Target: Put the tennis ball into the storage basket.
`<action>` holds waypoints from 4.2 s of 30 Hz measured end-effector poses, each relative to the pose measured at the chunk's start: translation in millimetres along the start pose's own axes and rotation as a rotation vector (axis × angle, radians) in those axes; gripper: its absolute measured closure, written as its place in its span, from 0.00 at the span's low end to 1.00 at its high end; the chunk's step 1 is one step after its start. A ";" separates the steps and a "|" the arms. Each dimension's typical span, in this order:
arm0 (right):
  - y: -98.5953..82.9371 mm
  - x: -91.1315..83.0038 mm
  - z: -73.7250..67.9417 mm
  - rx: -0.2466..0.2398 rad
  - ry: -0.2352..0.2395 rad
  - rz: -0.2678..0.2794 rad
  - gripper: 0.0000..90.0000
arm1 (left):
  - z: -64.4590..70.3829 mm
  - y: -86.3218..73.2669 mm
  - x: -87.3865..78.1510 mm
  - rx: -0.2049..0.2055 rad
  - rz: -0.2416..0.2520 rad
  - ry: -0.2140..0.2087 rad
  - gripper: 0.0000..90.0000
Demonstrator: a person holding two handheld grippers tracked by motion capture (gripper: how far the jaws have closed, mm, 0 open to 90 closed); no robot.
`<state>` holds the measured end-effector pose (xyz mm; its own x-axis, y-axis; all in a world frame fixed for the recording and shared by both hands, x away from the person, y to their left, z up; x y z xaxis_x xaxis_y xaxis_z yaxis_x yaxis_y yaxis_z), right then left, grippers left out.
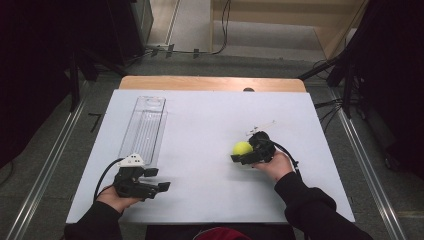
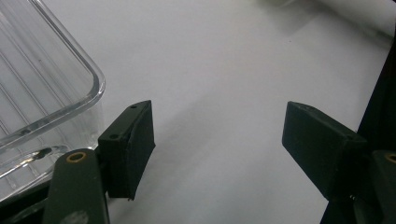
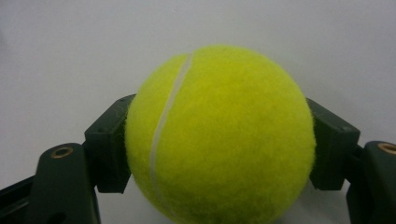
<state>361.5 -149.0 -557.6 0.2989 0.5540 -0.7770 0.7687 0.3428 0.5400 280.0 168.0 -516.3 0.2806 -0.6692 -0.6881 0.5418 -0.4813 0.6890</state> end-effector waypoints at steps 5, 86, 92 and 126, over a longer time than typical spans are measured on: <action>-0.1 -0.6 0.3 0.005 0.002 -0.008 0.25 | 0.0 0.0 0.0 0.000 0.000 0.000 0.29; 23.2 -7.7 -41.6 -0.067 0.048 0.059 0.25 | -0.2 -1.3 -0.5 0.010 0.012 0.016 0.29; 29.5 -5.8 -46.8 -0.066 0.061 0.064 0.25 | 0.1 -2.7 -0.3 0.012 0.011 0.010 0.29; 52.2 15.8 -84.5 -0.111 0.117 0.036 0.25 | 3.4 -4.1 -6.6 0.011 0.028 -0.005 0.29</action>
<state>358.5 -58.2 -514.5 0.2521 0.6496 -0.7172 0.6893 0.3996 0.6043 273.2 172.4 -513.9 0.2918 -0.6851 -0.6674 0.5251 -0.4685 0.7105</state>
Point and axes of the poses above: each handheld gripper's, and its own axes: x roughly forward along the jaws, y roughly out of its top, z roughly to its right, the point moved 7 cm from there along x, roughly forward along the jaws, and after that the axes turned 5 degrees about x, right-handed, at the moved point
